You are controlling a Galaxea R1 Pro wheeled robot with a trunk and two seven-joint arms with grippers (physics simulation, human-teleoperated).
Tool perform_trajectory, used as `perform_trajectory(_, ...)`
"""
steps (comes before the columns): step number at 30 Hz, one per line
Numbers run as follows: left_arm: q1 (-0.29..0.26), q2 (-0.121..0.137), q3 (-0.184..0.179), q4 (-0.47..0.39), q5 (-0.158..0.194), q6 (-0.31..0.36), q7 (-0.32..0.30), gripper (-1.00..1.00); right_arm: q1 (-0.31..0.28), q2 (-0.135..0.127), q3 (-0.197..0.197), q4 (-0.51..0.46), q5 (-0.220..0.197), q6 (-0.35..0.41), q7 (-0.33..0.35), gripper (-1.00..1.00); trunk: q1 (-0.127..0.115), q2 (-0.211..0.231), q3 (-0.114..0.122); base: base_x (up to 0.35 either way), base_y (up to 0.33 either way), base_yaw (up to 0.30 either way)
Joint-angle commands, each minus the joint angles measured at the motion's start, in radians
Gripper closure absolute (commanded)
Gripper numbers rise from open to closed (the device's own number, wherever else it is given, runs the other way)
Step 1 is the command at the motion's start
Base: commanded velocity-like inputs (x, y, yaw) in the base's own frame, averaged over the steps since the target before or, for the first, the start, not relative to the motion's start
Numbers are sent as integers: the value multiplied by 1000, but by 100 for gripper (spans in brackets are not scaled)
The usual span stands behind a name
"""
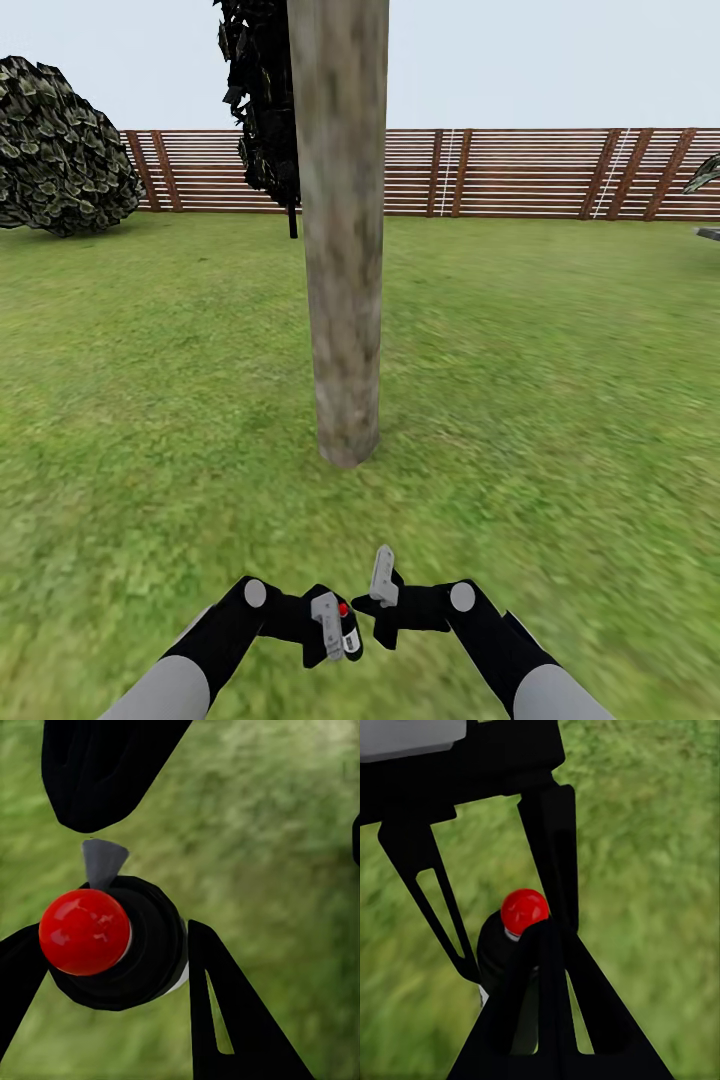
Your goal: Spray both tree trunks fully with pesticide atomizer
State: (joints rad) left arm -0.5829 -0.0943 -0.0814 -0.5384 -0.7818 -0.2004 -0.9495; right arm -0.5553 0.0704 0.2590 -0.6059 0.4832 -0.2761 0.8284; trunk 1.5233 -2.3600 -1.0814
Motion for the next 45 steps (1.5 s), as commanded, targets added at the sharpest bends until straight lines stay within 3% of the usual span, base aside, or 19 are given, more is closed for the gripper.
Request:
perform_trajectory(1, 0, 0, 0, 0, 1, 0, 0, 100, 0, 0, 0, 0, 0, 0, 0, 100, 0, 0, 0, 0, 0, 0)
perform_trajectory(10, 0, 1, 0, 0, 5, -4, -4, 100, 0, 0, -1, 1, 0, 0, 0, 100, 0, 0, 0, 0, 0, 0)
perform_trajectory(19, 2, 1, 0, 1, 37, -9, -5, 100, 0, 0, -1, 0, 0, 0, 0, 100, 0, 0, 0, 0, 0, 0)
perform_trajectory(35, 2, 12, -7, 5, 22, 4, 3, 100, 0, 0, -1, 3, 0, 0, 0, 100, 0, 0, 0, 0, 0, 0)
perform_trajectory(38, 3, 34, -8, 5, 20, 5, 3, 100, 0, 0, -1, 3, 0, -1, 0, 100, 0, 0, 0, 0, 0, 0)
perform_trajectory(43, 4, 95, -10, 5, 16, 6, 2, 100, 0, -1, -1, 4, 0, 0, 0, 100, 0, 0, 0, 0, 0, 0)
perform_trajectory(45, 6, 128, -9, 5, -20, 6, 3, 100, 0, -1, -1, 4, 0, -1, 0, 100, 0, 0, 0, 0, 0, 0)
